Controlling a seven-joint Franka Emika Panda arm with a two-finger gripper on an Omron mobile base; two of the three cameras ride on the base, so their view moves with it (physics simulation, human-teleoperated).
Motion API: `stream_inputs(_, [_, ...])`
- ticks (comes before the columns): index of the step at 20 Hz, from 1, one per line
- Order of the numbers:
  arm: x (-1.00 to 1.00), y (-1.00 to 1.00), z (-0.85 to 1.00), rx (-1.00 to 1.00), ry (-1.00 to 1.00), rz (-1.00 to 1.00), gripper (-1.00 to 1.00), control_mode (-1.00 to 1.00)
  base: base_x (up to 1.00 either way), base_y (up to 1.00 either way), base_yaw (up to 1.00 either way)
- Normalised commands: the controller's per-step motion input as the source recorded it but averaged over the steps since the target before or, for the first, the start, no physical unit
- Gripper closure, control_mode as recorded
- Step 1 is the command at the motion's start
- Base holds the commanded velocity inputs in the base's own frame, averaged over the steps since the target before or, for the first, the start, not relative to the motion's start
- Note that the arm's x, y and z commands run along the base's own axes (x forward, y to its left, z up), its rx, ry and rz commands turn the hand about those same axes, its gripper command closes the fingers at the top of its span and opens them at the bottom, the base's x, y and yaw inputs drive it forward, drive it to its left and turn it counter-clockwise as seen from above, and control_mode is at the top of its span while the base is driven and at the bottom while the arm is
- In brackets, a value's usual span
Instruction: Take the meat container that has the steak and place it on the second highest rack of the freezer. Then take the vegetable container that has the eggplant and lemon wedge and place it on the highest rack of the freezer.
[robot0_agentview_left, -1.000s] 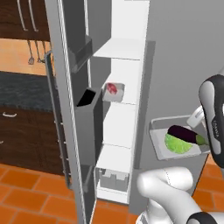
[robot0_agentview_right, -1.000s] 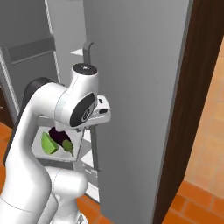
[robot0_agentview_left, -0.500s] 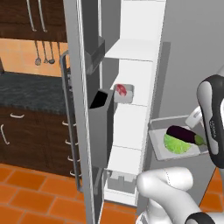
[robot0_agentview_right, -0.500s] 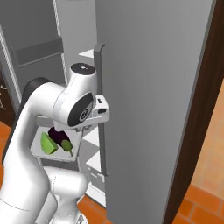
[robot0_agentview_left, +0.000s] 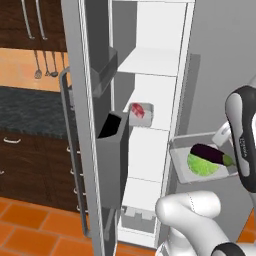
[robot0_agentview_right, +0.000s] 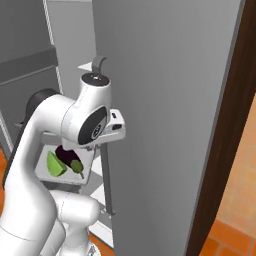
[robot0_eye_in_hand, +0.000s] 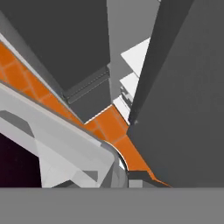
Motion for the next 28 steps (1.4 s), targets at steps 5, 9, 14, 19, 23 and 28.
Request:
stream_inputs(5, [0.0,0.0,0.0,0.0,0.0,0.0,1.0,1.0,-0.31,0.26,-0.04])
stream_inputs(9, [0.04,0.04,0.0,0.0,0.0,-0.04,1.0,-1.0,0.03,0.12,-0.04])
stream_inputs(14, [0.16,0.05,0.02,0.11,0.0,-0.37,1.0,-1.0,0.0,0.0,0.0])
stream_inputs(19, [0.03,0.0,0.31,0.32,0.14,-0.59,1.0,-1.0,0.0,0.0,0.0])
stream_inputs(23, [0.01,0.18,0.37,0.25,0.09,-0.68,1.0,-1.0,0.0,0.0,0.0])
stream_inputs(28, [0.12,0.36,0.41,0.16,0.01,-0.6,1.0,-1.0,0.0,0.0,0.0])
